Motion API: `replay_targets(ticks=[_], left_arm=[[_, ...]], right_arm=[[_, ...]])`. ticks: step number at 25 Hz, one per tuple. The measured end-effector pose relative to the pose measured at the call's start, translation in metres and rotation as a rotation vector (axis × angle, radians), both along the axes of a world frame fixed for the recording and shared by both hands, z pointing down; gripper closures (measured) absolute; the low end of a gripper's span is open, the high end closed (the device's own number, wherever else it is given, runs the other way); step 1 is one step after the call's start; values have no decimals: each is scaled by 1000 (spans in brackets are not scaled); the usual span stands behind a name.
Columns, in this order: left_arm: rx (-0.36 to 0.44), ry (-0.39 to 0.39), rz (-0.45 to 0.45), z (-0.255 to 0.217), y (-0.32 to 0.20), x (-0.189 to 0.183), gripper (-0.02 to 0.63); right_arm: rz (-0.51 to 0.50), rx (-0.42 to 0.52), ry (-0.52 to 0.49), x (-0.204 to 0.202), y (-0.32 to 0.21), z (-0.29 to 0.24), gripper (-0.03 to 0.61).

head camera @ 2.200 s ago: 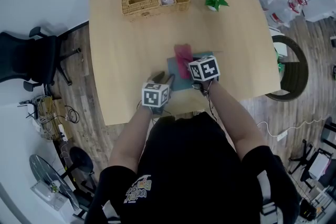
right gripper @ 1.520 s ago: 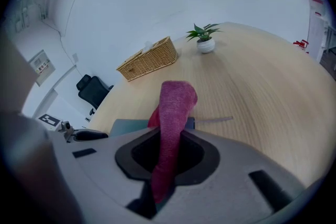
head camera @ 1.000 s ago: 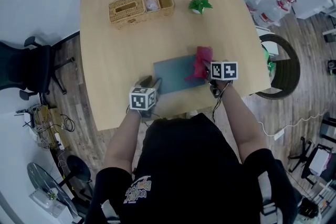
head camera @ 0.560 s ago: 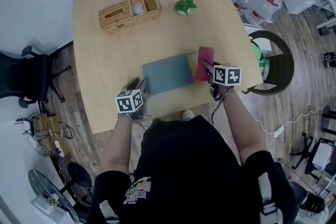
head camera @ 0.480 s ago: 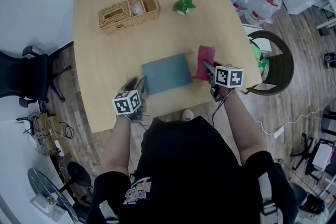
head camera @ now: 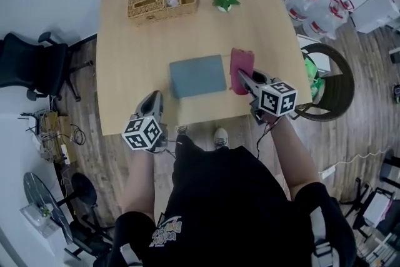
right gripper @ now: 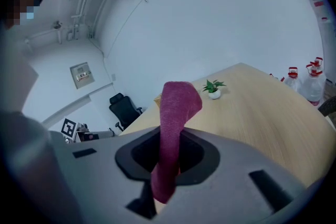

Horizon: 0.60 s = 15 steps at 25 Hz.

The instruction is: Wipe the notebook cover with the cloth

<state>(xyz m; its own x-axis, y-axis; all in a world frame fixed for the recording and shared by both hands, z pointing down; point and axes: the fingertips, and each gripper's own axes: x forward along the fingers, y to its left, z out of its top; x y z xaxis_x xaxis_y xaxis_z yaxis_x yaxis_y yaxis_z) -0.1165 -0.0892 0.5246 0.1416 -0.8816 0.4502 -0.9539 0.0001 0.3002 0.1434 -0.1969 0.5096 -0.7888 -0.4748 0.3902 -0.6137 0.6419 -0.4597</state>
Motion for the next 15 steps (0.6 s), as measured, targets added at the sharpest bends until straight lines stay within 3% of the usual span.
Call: replay_targets(ticks=[8, 15], left_arm=[[126, 46, -63, -41, 61, 20, 598], [105, 69, -58, -40, 101, 3, 598]], right_arm=[[-143, -12, -49, -45, 39, -1, 515], [-202, -38, -53, -93, 78, 6, 515]])
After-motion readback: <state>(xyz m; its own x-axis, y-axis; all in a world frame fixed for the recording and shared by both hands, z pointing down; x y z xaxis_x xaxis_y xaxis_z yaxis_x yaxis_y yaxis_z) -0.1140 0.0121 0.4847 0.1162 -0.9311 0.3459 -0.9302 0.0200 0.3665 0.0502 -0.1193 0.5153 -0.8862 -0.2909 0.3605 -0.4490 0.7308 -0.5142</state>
